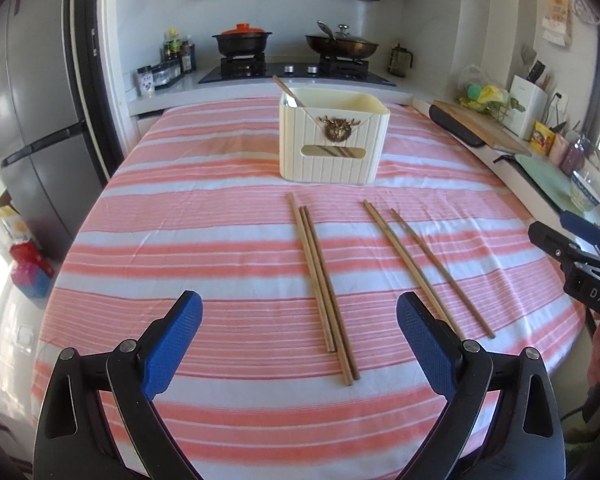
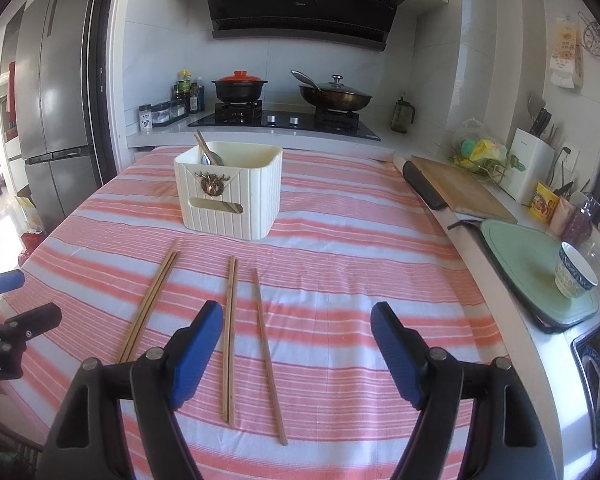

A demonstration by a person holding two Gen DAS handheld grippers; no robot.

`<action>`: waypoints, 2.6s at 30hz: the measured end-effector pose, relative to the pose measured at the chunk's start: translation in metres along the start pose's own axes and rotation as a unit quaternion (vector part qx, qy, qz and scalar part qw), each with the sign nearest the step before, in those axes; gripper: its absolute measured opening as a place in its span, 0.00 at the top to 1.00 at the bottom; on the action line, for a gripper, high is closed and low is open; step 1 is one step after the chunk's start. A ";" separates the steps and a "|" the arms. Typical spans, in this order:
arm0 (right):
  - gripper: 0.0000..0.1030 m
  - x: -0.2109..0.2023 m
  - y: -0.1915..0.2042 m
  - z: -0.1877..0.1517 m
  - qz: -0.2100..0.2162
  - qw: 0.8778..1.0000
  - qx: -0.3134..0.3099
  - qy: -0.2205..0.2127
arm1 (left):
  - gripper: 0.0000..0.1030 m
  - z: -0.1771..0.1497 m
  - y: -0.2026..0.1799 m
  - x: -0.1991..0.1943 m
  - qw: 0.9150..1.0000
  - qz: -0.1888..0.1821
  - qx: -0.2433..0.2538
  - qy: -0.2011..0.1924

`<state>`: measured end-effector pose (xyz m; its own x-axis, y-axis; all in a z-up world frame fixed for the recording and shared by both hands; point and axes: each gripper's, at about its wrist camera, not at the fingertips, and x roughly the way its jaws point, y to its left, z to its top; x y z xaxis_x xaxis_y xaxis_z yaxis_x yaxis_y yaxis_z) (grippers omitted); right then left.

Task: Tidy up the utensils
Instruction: 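Move the left tool to a chopstick while the right tool reaches another chopstick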

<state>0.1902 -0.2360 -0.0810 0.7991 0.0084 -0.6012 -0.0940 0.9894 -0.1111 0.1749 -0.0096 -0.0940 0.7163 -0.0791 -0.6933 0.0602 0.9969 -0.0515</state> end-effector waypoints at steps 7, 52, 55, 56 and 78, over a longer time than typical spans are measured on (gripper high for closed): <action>0.24 0.010 -0.007 -0.013 -0.002 1.000 0.003 0.019 | 0.05 -0.009 -0.002 0.013 1.000 0.016 0.004 0.015; 0.31 0.085 -0.016 -0.042 0.081 0.991 0.042 0.103 | 0.05 0.007 0.021 0.157 0.993 0.059 -0.013 0.106; 0.38 0.095 -0.010 -0.038 0.087 0.990 0.022 0.111 | 0.16 0.008 0.021 0.156 0.993 0.052 -0.013 0.104; 0.46 0.101 -0.006 -0.037 0.087 0.989 0.012 0.118 | 0.25 0.009 0.019 0.155 0.993 0.049 -0.008 0.103; 0.94 0.120 -0.005 -0.048 0.071 0.981 -0.037 0.177 | 0.95 -0.017 0.062 0.116 0.993 0.062 0.013 0.101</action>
<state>0.2579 -0.2466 -0.1909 0.5196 0.0818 -0.8505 -0.2424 0.9686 -0.0549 0.2501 0.0433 -0.1902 0.5657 0.0493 -0.8232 0.0006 0.9982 0.0602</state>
